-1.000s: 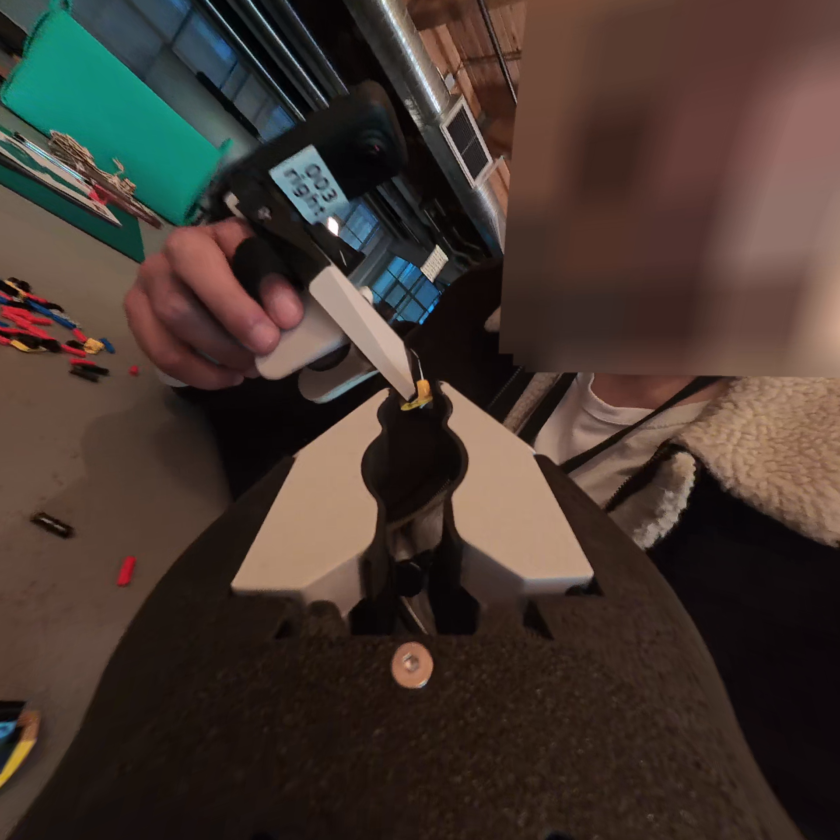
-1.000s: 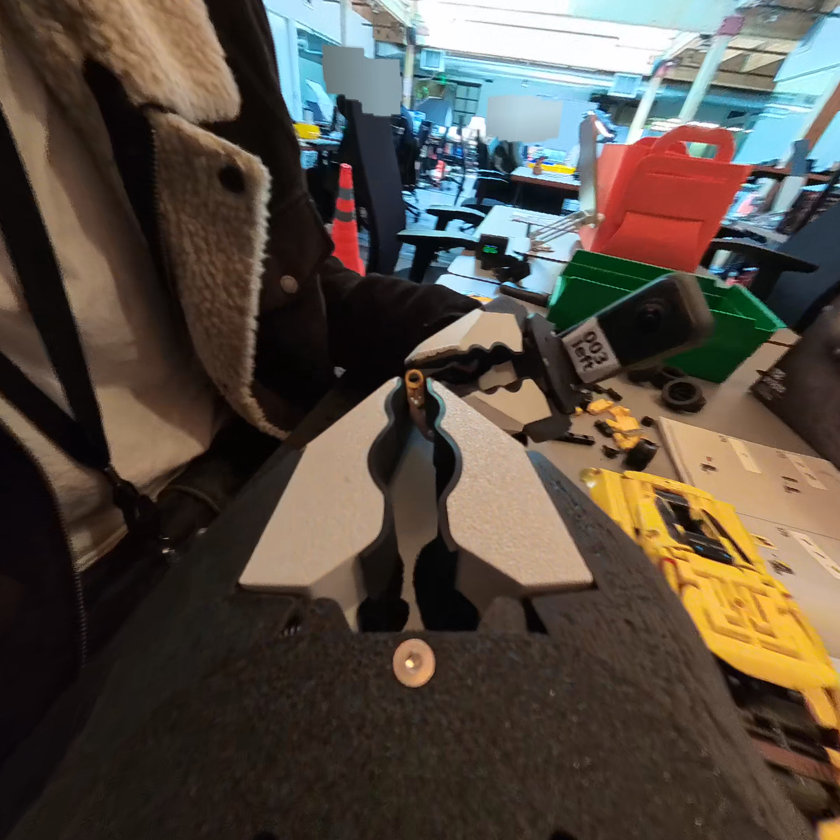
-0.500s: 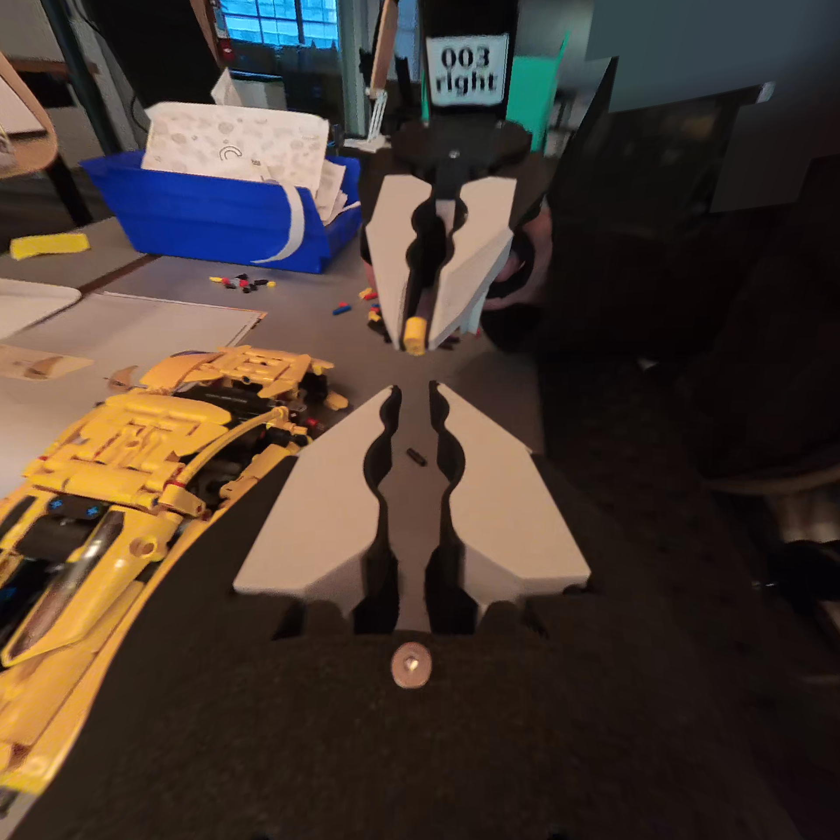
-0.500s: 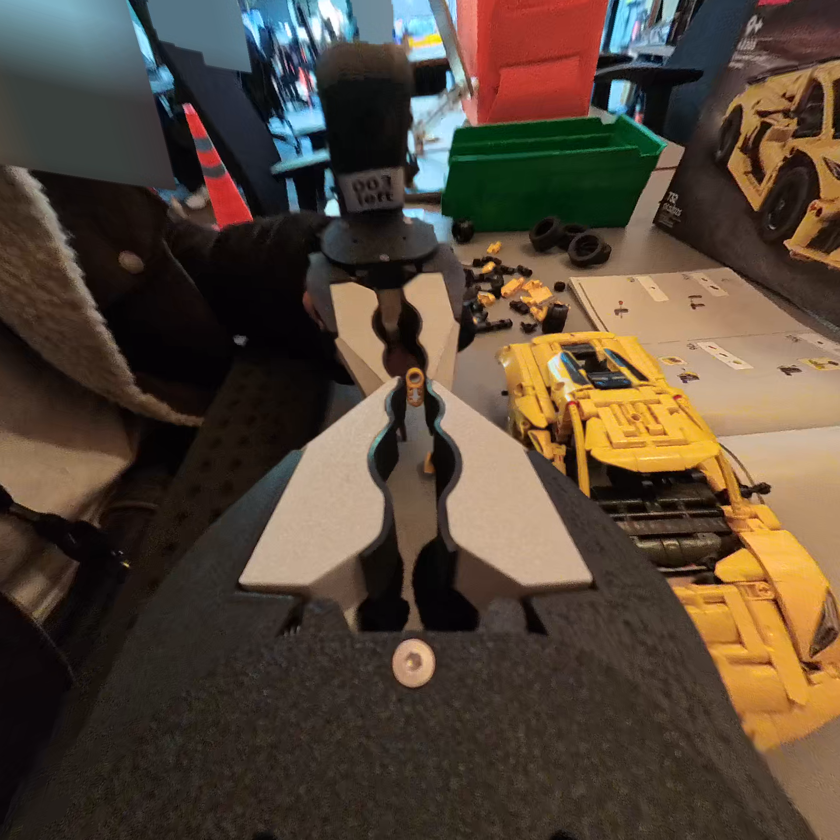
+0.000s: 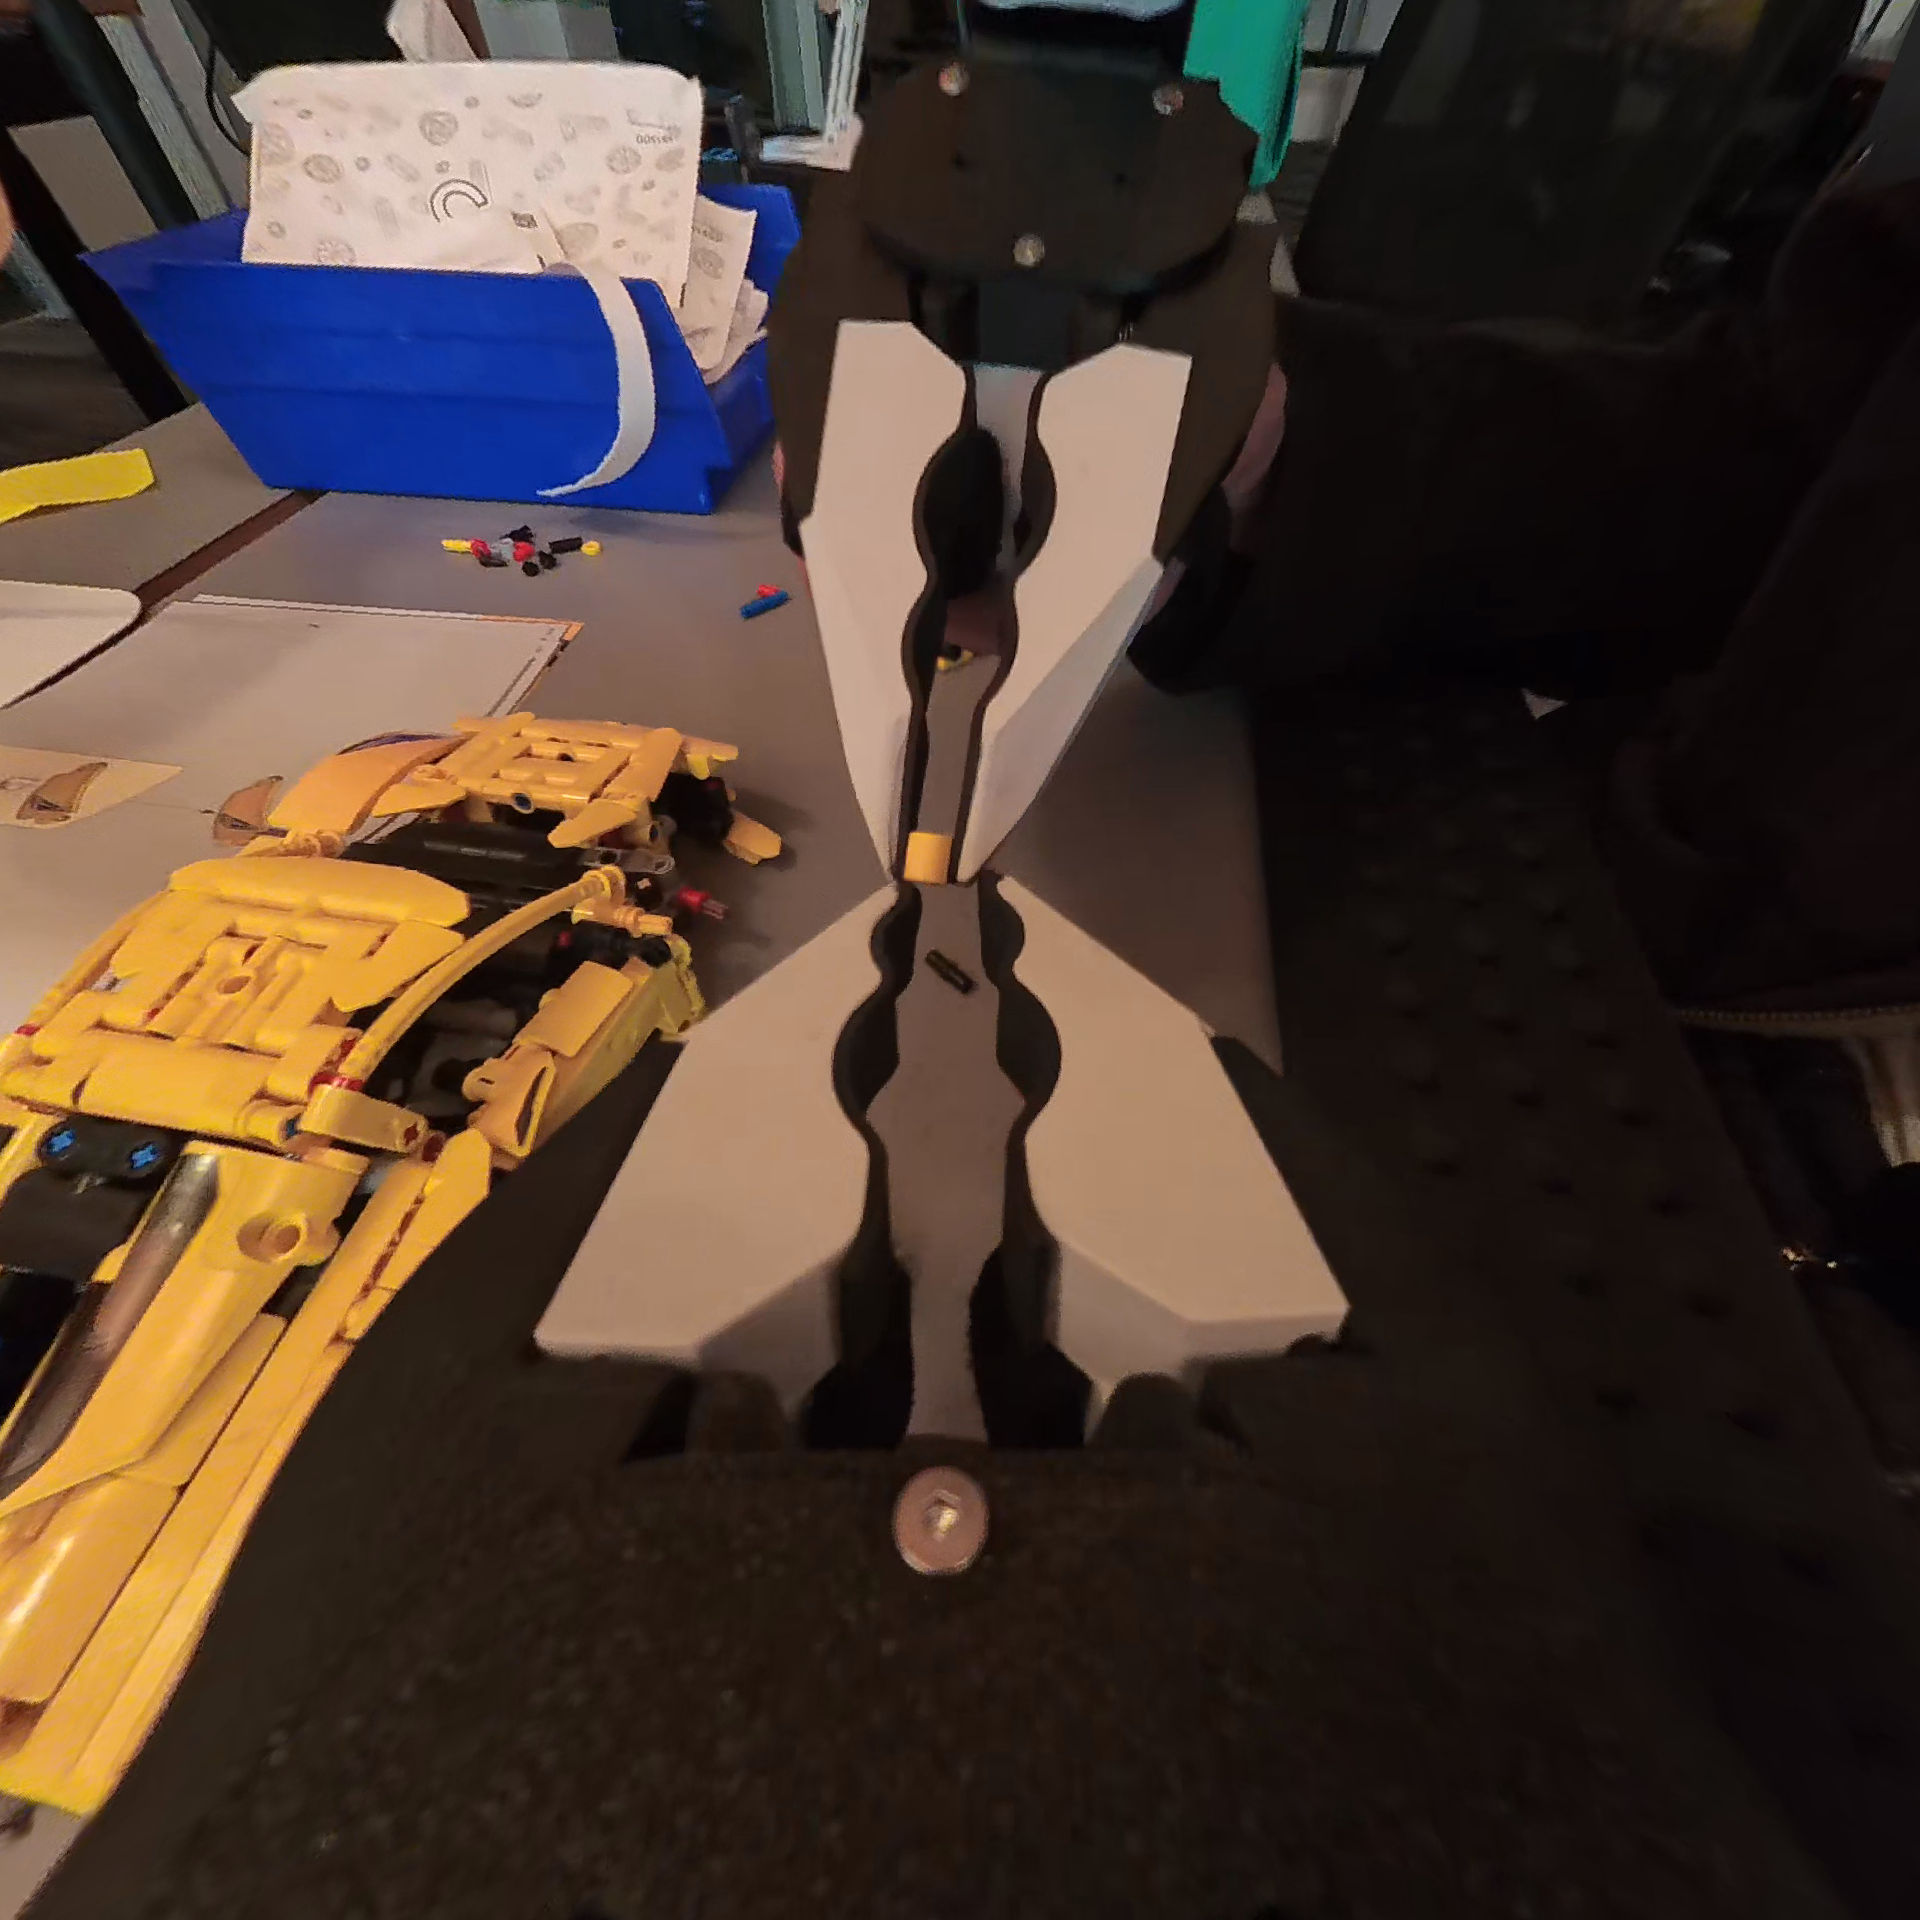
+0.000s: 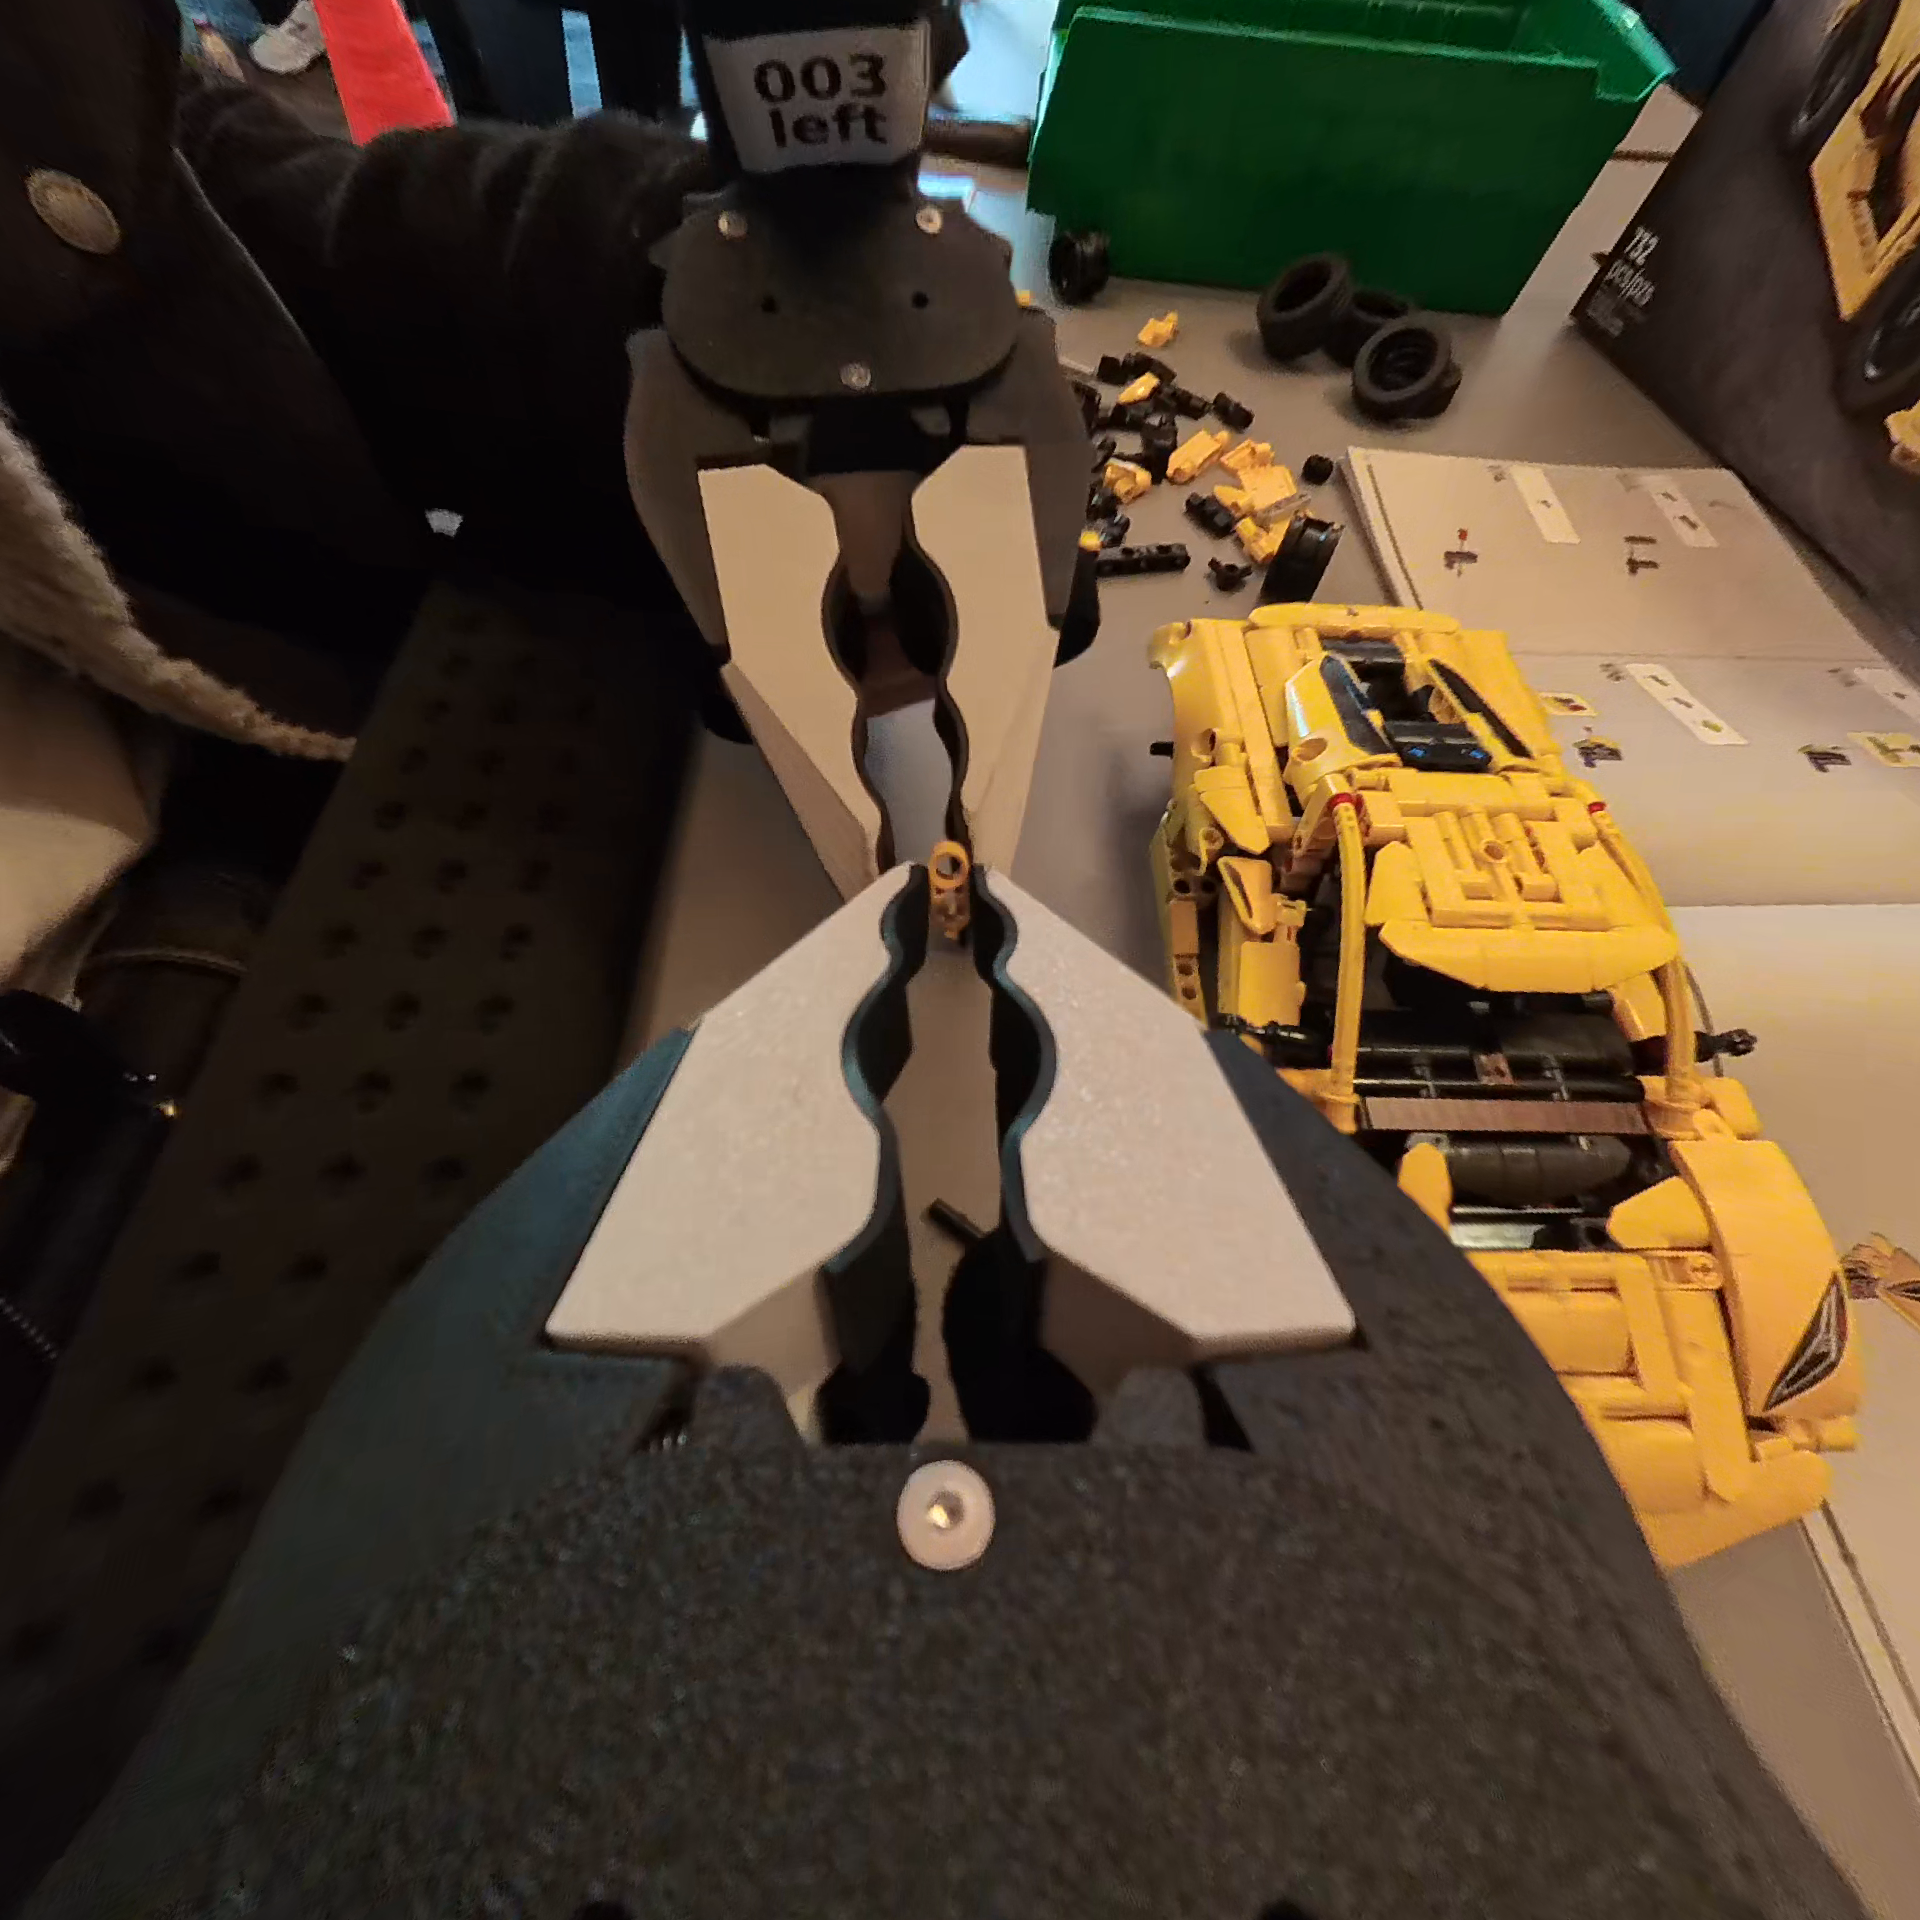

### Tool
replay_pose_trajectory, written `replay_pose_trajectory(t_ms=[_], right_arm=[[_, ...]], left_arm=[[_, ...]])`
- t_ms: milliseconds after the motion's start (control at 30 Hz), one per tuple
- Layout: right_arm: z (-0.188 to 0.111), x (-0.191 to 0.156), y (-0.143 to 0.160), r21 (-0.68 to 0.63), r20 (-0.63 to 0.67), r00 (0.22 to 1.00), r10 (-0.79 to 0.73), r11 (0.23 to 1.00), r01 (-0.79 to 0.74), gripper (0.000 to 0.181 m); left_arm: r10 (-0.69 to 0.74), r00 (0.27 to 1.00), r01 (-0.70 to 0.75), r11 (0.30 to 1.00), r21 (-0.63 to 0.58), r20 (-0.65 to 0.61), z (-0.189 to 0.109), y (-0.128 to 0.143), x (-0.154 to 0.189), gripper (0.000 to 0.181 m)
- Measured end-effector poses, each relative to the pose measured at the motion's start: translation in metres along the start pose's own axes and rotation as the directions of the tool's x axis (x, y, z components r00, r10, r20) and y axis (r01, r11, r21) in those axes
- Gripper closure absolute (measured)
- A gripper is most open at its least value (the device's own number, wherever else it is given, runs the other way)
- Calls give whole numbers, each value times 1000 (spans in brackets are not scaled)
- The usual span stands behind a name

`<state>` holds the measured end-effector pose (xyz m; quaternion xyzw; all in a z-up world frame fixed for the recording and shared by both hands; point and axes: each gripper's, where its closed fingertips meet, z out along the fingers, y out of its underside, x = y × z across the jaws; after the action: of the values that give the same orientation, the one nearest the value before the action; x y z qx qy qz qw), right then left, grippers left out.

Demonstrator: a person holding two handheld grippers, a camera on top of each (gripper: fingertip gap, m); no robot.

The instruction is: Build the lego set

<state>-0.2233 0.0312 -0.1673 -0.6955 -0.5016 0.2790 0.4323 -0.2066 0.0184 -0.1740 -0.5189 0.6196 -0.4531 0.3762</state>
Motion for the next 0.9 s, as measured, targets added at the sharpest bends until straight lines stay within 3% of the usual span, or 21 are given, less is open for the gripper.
replay_pose_trajectory(t_ms=[500,900], right_arm=[[0,-6,14,-60,62,998,30,998,-26,175],[-7,-6,2,27,122,984,129,991,-134,175]], left_arm=[[91,996,-89,993,-72,18,8,11,4,170],[132,991,-132,991,13,19,5,-2,9,181]])
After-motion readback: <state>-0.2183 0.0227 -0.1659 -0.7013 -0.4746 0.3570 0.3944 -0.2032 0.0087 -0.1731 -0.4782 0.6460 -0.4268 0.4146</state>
